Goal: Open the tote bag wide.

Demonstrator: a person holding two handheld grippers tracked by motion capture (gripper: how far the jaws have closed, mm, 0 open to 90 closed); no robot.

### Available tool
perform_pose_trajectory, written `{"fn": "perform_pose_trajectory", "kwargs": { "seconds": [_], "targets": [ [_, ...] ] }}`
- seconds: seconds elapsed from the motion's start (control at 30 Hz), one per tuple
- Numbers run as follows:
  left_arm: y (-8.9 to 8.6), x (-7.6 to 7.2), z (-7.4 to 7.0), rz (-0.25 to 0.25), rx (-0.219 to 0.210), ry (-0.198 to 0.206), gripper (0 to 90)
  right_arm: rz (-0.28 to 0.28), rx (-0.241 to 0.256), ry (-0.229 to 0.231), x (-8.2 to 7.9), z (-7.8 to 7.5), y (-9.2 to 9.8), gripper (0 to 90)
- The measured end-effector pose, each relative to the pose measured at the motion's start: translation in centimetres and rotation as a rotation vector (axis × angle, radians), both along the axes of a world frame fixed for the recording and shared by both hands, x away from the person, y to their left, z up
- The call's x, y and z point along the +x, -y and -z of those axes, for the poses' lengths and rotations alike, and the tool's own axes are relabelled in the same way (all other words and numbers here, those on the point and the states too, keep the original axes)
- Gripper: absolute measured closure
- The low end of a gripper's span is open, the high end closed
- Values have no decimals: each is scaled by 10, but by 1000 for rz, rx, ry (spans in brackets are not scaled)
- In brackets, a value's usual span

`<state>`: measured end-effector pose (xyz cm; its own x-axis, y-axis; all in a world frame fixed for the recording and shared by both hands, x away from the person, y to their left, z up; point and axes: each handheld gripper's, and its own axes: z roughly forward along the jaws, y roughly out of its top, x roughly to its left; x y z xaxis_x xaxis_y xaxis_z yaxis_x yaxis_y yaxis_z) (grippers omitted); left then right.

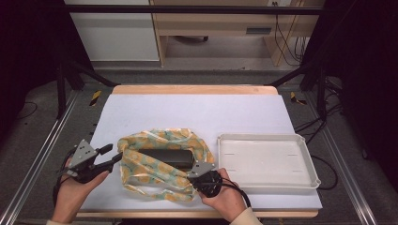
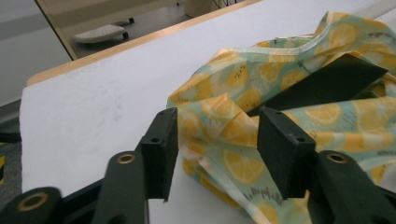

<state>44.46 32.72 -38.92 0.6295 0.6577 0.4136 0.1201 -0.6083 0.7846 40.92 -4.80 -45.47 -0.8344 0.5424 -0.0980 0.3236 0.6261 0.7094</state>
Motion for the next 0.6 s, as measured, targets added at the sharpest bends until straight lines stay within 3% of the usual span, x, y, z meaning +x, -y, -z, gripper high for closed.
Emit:
{"fn": "perform_pose_trajectory", "kwargs": {
  "seconds": [0.07,0.17,0.27,0.33,0.53,0.6],
  "targets": [
    [4,9,-5,4,12,13,463,4,-7,1,-1,1,0,900],
    [12,20,-8,-15,10,-3,428,-1,-16,8,-4,2,-1,900],
    [19,30,-14,3,33,5,415,-7,-15,11,-5,3,-2,900],
    [26,36,-13,-6,33,-15,388,-8,-15,11,-5,4,-3,900],
    [38,61,-7,78,182,-47,346,-24,-20,23,-9,4,-5,900],
    [37,66,-5,98,211,-65,356,-34,-19,20,-9,4,-6,900]
  ]
}}
